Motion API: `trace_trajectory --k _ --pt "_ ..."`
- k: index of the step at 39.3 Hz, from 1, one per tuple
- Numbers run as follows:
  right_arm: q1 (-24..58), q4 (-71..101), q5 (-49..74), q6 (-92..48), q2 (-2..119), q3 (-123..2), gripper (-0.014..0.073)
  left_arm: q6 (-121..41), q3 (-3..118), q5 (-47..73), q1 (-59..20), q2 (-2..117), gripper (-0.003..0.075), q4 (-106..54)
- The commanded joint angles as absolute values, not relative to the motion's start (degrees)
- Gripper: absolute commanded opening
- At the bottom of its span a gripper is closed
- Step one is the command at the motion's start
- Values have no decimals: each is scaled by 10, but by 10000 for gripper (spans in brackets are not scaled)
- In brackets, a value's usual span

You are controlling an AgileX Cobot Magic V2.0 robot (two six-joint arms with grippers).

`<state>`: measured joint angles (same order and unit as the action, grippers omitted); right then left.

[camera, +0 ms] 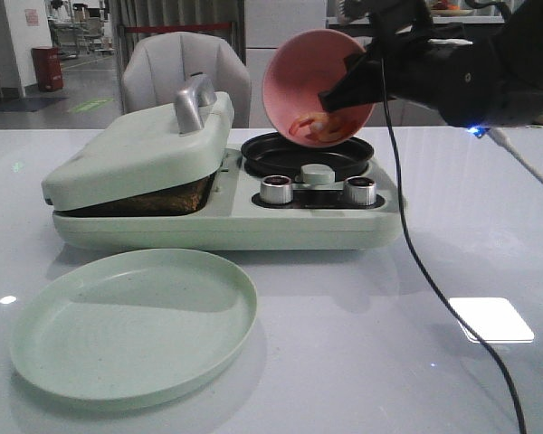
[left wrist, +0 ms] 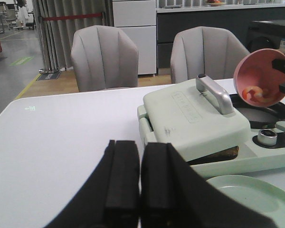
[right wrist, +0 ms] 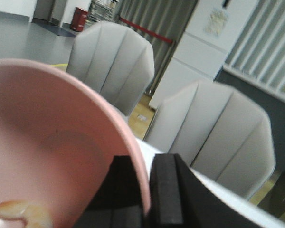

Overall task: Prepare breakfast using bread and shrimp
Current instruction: 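Tilt the pink bowl over the black pan to pour the shrimp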

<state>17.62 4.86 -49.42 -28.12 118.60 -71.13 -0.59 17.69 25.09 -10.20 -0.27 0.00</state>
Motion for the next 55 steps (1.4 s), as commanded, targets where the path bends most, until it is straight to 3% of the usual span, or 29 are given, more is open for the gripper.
trace_trajectory --k 1,15,55 --pt "177 20 -577 -348 1152 -731 136 -3 190 204 -106 0 114 -5" --pt "177 -76 -546 -503 1152 -737 136 -3 190 204 -106 0 114 -5" --pt "176 -149 -488 -505 1170 -816 136 -3 190 204 -106 0 114 -5"
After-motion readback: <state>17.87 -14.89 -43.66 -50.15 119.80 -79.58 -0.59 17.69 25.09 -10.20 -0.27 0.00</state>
